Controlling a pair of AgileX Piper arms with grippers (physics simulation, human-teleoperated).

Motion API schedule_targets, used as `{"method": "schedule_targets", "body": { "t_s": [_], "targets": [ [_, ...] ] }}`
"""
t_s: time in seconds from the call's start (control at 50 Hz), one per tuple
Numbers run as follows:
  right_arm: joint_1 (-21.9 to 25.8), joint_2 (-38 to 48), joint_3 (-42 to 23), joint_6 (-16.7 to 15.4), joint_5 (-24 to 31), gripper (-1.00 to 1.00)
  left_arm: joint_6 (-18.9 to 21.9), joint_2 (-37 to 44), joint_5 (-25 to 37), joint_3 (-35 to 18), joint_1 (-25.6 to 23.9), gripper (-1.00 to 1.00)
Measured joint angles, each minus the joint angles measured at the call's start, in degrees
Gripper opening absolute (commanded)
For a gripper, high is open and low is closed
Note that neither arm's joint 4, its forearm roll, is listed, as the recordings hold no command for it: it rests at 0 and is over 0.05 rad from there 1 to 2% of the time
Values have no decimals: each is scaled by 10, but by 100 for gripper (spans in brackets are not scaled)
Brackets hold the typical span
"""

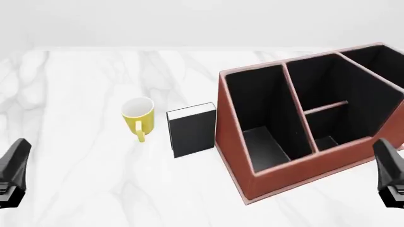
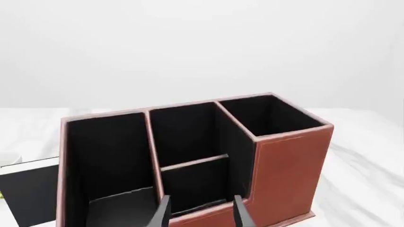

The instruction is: Pick up the book and place it in the back compartment of the caddy.

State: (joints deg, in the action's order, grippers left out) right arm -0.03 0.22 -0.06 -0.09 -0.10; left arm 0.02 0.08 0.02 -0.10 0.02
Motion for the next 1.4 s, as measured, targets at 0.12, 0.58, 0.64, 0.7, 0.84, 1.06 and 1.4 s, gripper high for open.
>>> {"method": "schedule_targets", "body": {
  "t_s": [0.12, 0.58, 0.64, 0.7, 0.84, 1.06, 1.4],
  "targets": [
    [1, 2, 0, -1, -1, 100, 1, 2, 0, -1, 0, 100],
    [6, 5, -1, -1, -1, 100, 45, 132, -27, -126, -47, 100],
    [7, 5, -1, 0, 0, 100, 55, 177, -33, -163, -65, 100],
    [7, 4, -1, 0, 0, 100, 65, 221, -36, -200, -83, 100],
    [7, 4, -2, 2, 1, 100, 100, 327, -48, -281, -114, 100],
    [7, 9, -1, 5, -4, 100, 170, 490, -44, -414, -160, 100],
    [7, 15, -1, 7, -9, 100, 283, 670, 94, -677, -229, 100]
  ]
}}
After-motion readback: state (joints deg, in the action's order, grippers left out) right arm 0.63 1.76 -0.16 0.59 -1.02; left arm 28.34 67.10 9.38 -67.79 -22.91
